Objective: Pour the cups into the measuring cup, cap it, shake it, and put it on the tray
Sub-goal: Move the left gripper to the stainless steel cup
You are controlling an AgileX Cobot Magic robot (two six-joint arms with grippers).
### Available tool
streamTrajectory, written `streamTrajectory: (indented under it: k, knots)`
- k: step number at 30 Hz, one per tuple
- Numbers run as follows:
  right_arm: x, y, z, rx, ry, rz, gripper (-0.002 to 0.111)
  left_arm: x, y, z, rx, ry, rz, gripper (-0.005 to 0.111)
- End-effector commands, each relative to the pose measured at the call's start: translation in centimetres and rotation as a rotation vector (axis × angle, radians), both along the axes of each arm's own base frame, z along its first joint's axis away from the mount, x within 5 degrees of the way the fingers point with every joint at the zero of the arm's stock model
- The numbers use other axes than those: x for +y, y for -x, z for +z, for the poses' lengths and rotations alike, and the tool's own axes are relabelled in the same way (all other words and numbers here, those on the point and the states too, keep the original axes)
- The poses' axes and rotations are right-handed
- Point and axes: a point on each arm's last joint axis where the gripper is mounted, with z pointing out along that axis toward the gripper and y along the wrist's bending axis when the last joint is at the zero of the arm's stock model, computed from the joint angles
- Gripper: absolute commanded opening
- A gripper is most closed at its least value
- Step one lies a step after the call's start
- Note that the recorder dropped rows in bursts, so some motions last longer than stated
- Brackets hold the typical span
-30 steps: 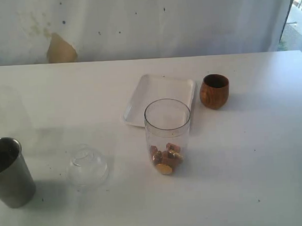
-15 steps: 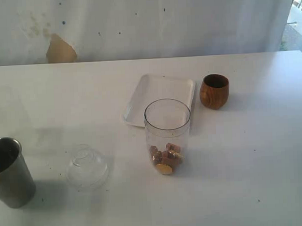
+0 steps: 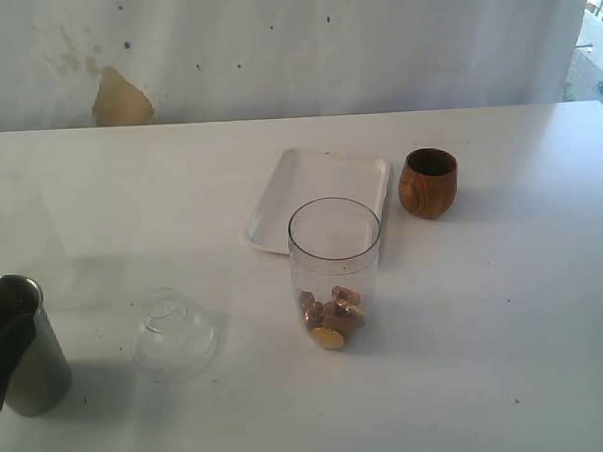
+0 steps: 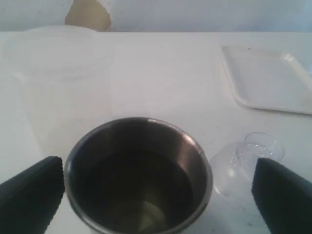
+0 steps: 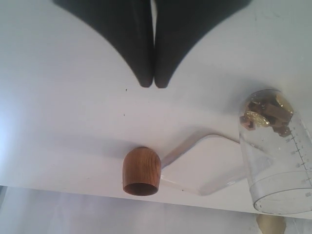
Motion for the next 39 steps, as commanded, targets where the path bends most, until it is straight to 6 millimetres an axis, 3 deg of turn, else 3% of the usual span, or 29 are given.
streamTrajectory:
  k: [1,39]
  knots:
    - [0.0,0.0,-0.2,0.003,-0.005,-0.004,0.000,-0.1,-0.4,-0.6,0.019,0.010,-0.002,0.105]
    - [0.0,0.0,-0.2,0.003,-0.005,-0.004,0.000,0.4,-2.6,-4.4,0.161,-0.036,0.039,0.105]
